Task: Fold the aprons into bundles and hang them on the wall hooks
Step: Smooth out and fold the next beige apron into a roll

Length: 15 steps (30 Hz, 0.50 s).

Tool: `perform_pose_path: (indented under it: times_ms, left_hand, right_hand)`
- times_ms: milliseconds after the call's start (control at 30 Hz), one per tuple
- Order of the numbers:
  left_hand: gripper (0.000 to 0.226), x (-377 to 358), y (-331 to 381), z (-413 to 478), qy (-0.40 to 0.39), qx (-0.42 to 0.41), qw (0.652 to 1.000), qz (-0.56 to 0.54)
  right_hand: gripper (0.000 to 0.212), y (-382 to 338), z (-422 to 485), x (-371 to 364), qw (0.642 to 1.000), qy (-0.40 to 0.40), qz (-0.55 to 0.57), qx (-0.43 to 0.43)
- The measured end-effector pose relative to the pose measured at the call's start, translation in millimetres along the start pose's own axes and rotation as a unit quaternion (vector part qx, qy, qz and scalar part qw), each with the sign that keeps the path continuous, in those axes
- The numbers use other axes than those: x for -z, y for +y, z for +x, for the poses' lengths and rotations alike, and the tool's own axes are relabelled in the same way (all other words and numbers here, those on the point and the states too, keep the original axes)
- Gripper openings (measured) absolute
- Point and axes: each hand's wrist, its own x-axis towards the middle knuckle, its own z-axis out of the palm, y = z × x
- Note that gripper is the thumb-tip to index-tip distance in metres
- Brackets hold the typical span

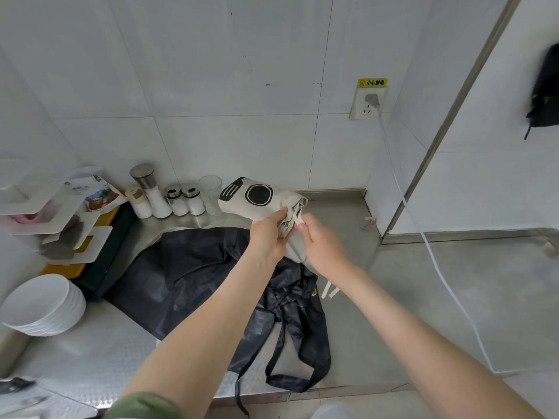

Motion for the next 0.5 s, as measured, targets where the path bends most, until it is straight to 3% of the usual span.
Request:
perform_pose_path:
  times_ms: [133,367,500]
  left_hand:
    - [0.009,-2,6,3,0.015,-0.007,1.000,-0.005]
    - [0.009,-1,14,-5,-0.053,0.061,0.994,-0.078]
    - [0.011,4,20,-5,-0.053,0.076,0.993,-0.079]
  right_hand:
    - [0.018,2,-3,1,0.999,-0.014,-0.043,0.008]
    - [0.036,17,-1,2,0.984,-0.127,0.117,-0.051]
    - [0.023,25,2,8,0.978,-0.177,0.071,-0.085]
